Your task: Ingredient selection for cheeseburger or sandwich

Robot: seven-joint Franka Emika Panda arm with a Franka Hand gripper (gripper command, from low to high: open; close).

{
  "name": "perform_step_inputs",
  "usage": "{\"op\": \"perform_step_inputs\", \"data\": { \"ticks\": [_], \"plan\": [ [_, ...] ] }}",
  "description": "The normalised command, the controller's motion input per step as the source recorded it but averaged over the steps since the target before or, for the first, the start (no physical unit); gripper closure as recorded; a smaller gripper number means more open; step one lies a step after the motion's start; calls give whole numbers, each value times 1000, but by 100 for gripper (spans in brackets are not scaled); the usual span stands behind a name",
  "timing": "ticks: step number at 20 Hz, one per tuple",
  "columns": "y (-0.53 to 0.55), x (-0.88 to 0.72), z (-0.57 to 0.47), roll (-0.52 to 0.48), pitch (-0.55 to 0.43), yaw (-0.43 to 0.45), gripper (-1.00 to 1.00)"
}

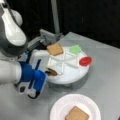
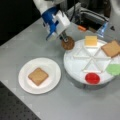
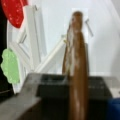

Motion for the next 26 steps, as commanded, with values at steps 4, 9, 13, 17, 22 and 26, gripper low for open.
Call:
{"op": "perform_step_inputs", "data": {
  "ticks": [4, 9, 13, 17, 22, 26],
  "plan": [
    [-438, 578, 65, -140, 98, 231, 100],
    [-479, 704, -16, -117, 98, 265, 100],
    [-339, 551, -13, -30, 96, 298, 100],
    [-216, 449, -13, -6, 81, 308, 100],
    [-128, 409, -47, -45, 50, 328, 100],
    [-125, 472, -150, -129, 37, 339, 100]
  ]
}}
